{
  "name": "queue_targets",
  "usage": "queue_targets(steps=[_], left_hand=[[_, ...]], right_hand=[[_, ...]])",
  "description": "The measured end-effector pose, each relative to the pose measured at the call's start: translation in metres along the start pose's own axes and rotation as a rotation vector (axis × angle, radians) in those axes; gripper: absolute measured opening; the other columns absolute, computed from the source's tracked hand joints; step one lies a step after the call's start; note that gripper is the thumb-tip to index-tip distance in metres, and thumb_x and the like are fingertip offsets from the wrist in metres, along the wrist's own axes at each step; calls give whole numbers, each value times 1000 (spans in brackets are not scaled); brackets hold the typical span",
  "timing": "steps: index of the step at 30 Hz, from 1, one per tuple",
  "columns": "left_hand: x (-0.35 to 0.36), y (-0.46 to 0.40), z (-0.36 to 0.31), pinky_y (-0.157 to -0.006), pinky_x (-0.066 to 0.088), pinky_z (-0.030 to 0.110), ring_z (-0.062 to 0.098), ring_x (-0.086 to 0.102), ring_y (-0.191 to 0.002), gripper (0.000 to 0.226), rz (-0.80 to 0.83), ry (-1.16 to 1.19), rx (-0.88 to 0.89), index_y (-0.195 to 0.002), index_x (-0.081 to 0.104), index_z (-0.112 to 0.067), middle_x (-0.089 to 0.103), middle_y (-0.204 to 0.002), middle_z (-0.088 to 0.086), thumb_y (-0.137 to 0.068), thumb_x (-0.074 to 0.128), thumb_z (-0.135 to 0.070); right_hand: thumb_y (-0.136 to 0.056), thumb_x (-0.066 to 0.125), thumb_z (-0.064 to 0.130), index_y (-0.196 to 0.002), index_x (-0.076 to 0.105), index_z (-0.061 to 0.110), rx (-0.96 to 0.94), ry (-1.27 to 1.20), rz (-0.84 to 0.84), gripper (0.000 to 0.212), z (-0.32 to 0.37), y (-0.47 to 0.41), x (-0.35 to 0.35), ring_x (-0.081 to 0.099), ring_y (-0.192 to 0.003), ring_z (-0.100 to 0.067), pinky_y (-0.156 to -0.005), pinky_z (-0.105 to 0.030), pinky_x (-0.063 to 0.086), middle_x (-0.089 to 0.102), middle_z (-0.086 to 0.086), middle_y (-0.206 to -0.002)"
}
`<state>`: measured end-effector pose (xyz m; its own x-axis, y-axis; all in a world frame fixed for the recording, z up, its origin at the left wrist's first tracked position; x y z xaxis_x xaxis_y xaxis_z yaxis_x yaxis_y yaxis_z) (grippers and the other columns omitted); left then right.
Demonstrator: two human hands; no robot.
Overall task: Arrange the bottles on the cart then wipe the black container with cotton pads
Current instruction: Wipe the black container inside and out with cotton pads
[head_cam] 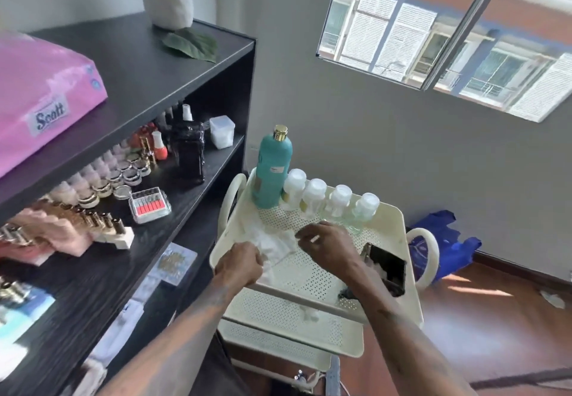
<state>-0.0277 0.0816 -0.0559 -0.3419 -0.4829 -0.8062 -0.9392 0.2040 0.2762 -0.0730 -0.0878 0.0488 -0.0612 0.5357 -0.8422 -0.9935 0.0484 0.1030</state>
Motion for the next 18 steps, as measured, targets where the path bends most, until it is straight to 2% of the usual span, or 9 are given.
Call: queue_targets(steps=[3, 6, 8, 10, 13, 16, 18], left_hand=[[5, -3, 2, -74, 53, 30, 14, 68, -88, 16, -25, 9, 0, -89, 75, -24, 74, -102, -8, -85, 66, -11], [6, -6, 5, -72, 53, 29, 12, 68, -84, 15, -36, 12, 1, -87, 74, -27, 74, -99, -9, -86, 68, -13], [8, -7, 6, -72, 54, 29, 13, 69, -84, 15, -41, 15, 3, -87, 74, -27, 74, -99, -9, -85, 68, -13], [9, -8, 6, -70, 54, 29, 13, 69, -85, 16, -51, 14, 12, -87, 74, -26, 74, -101, -10, -85, 67, -12], [10, -10, 7, -70, 54, 29, 12, 69, -85, 13, -52, 12, 25, -86, 73, -27, 73, -102, -11, -86, 68, -15], [9, -10, 6, -72, 57, 30, 11, 68, -82, 9, -47, 15, 36, -84, 72, -27, 72, -99, -11, -86, 70, -19], [9, -10, 6, -70, 57, 30, 11, 68, -80, 11, -45, 16, 42, -82, 73, -28, 72, -96, -13, -85, 69, -18]], right_hand=[[-88, 62, 17, -119, 65, 11, 162, 27, 73, 31, -16, -40, 53, 67, -95, -20, -86, -34, 57, 68, -9, -117], [-86, 64, 24, -123, 56, 10, 312, 23, 64, 40, -30, -54, 84, 61, -88, -18, -71, -29, 49, 64, -7, -110], [-86, 64, 23, -119, 55, 12, 362, 10, 8, 36, -33, -57, 91, 60, -89, -17, -70, -28, 48, 61, -6, -109], [-86, 64, 18, -110, 57, 14, 402, -69, -20, 26, -37, -59, 94, 61, -88, -17, -75, -31, 54, 61, -2, -101], [-85, 64, 10, -101, 64, 14, 403, -204, -7, 16, -41, -60, 95, 64, -86, -17, -81, -34, 58, 65, -3, -98], [-85, 61, 7, -97, 65, 10, 356, -319, -92, 13, -37, -53, 84, 66, -88, -23, -79, -36, 58, 67, -5, -94], [-87, 58, 11, -99, 62, 9, 315, -303, -132, 13, -35, -48, 76, 63, -90, -23, -77, -34, 56, 64, -4, -94]])
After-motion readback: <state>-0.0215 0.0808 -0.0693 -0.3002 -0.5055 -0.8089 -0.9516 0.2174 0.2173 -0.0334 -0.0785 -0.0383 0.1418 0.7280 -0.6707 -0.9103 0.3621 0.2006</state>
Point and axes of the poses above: each hand's wrist, its own y-axis away from the middle knuckle, its own x-axis out of the palm, z = x × y, the point moved 5 cm from there along -y, towards the middle knuckle
